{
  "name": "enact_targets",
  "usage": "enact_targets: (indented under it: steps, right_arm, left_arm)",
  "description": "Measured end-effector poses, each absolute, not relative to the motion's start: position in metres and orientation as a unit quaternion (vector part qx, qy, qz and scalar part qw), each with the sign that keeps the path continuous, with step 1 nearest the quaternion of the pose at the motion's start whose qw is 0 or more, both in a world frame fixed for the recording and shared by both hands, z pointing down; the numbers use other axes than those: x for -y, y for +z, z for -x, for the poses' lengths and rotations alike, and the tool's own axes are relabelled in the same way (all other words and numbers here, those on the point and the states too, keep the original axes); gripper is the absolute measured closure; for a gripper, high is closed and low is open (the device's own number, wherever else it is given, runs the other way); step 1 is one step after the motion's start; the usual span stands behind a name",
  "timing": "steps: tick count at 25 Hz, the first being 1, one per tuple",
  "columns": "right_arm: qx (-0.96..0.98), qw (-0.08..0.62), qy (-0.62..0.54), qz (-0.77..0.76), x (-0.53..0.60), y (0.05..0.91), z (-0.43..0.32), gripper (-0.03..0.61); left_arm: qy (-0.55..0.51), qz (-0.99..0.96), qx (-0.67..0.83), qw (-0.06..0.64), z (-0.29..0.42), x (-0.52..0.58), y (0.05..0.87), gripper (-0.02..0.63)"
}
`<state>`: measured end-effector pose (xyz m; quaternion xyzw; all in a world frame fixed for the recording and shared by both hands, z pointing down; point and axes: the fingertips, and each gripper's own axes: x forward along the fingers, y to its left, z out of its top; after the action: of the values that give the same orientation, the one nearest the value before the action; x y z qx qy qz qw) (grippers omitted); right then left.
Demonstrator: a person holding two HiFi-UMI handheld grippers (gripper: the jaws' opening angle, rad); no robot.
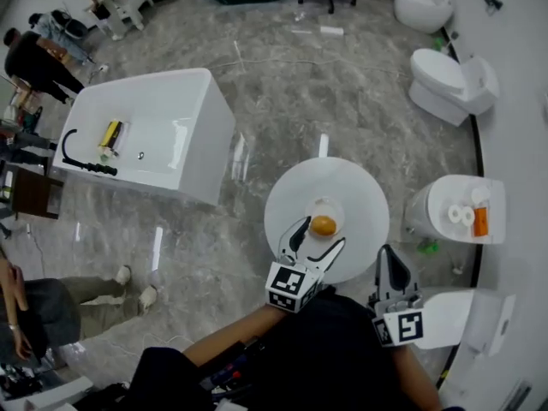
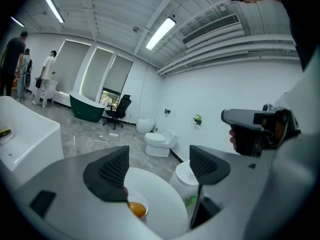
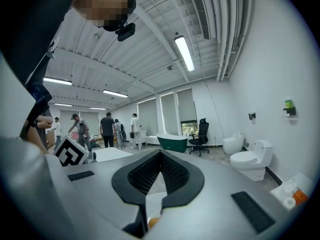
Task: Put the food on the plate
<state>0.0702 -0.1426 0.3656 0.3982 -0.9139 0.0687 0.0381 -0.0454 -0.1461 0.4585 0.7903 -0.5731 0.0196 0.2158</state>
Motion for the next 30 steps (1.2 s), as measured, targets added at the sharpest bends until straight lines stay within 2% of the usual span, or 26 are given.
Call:
enact_targets:
  steps: [6, 12, 21, 30]
  right_arm:
    - [0.919, 0.014, 0.062, -0.389, 0.153, 0.353, -0.066, 0.574]
    - [0.931, -0.001, 0.056, -0.36, 0.154, 0.337, -0.045, 0.574]
    - [0.947, -0.002, 0.056, -0.317, 0.142, 0.337, -0.02, 0.574]
    - [0.954, 0.005, 0.043, -0.297, 0.118, 0.342, 0.0, 0.574]
  left_arm:
    - [-0.014, -0.797, 0.581, 0.163, 0.05, 0.144, 0.406, 0.236]
    - [-0.051, -0.791, 0.593, 0.143, 0.059, 0.136, 0.364, 0.337]
    - [-0.04, -0.767, 0.624, 0.141, 0.078, 0.11, 0.367, 0.613]
    - [-0.053, -0.753, 0.643, 0.132, 0.088, 0.081, 0.362, 0.614]
